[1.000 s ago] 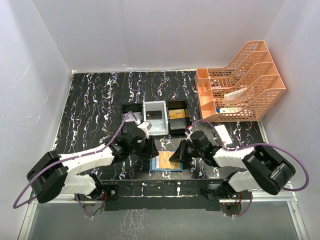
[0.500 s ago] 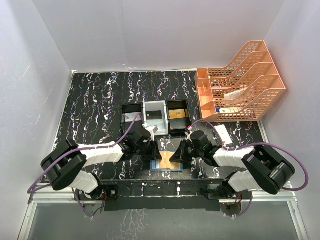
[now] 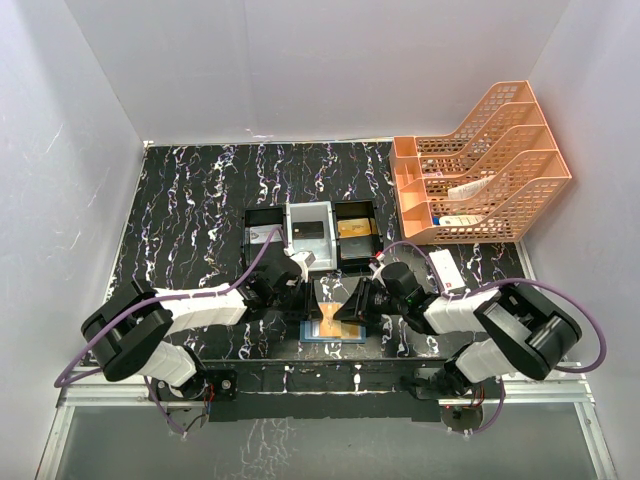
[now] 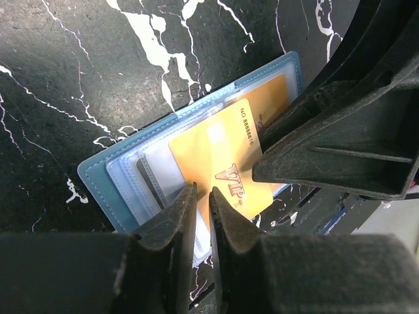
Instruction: Take the credit cards out of the card holder
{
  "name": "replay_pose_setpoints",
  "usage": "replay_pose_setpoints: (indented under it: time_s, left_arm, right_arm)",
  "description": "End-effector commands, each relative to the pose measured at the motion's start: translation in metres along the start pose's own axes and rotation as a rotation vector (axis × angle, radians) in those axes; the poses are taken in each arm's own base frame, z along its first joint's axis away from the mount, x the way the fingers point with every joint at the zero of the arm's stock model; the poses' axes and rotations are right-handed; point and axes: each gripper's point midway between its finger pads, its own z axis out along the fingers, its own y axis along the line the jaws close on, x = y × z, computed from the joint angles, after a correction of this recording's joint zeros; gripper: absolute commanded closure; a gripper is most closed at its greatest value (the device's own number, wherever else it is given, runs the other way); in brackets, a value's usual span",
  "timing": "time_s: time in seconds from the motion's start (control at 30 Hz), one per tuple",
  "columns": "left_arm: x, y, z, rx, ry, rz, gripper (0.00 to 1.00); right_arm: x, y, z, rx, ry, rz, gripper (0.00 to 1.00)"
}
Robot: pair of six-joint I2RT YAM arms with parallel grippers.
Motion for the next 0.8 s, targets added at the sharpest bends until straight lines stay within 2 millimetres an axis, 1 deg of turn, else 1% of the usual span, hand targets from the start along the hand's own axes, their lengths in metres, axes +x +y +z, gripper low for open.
replay_pose_setpoints:
  time_s: [0.0,0.07,0.13,0.27,0.33,0.47,0.57,0.67,0.73,0.77]
  left_arm:
    - [0.025,0.028,-0.003,-0.098,0.068,-0.005,0.87]
    - [0.025,0.028,-0.003,-0.099,0.067,-0.005,0.87]
    - [0.025,0.029,-0.004,-0.104,0.065,-0.005,0.87]
    - [0.024,0.03,-0.006,-0.113,0.061,-0.001,0.87]
    - [0.023,0.03,-0.007,-0.117,0.058,0.003,0.87]
    - [0.023,0.032,-0.008,-0.123,0.061,0.01,0.87]
    - [0.022,0.03,-0.007,-0.119,0.059,0.016,0.87]
    - [0.017,0.023,-0.007,-0.095,0.051,0.025,0.87]
    - [0.012,0.014,-0.008,-0.062,0.043,0.031,0.83]
    - [0.008,0.008,-0.01,-0.042,0.033,0.035,0.79]
  right_arm:
    - [-0.007,0.017,0.002,-0.091,-0.026,-0.015,0.78]
    - [-0.005,0.022,0.003,-0.117,-0.015,-0.022,0.8]
    - [-0.003,0.02,0.004,-0.114,-0.008,-0.019,0.87]
    - [-0.007,0.008,0.002,-0.043,-0.033,-0.026,0.97]
    - [-0.008,0.003,-0.002,-0.024,-0.041,-0.034,0.99]
    - [-0.01,-0.004,-0.01,-0.007,-0.039,-0.04,1.0]
    - [-0.006,-0.004,-0.012,-0.021,-0.021,-0.045,1.0]
    - [-0.003,-0.003,-0.01,-0.032,-0.003,-0.042,0.98]
    - [-0.003,-0.002,-0.009,-0.041,0.001,-0.034,0.97]
    - [-0.004,-0.001,-0.008,-0.045,-0.001,-0.029,0.96]
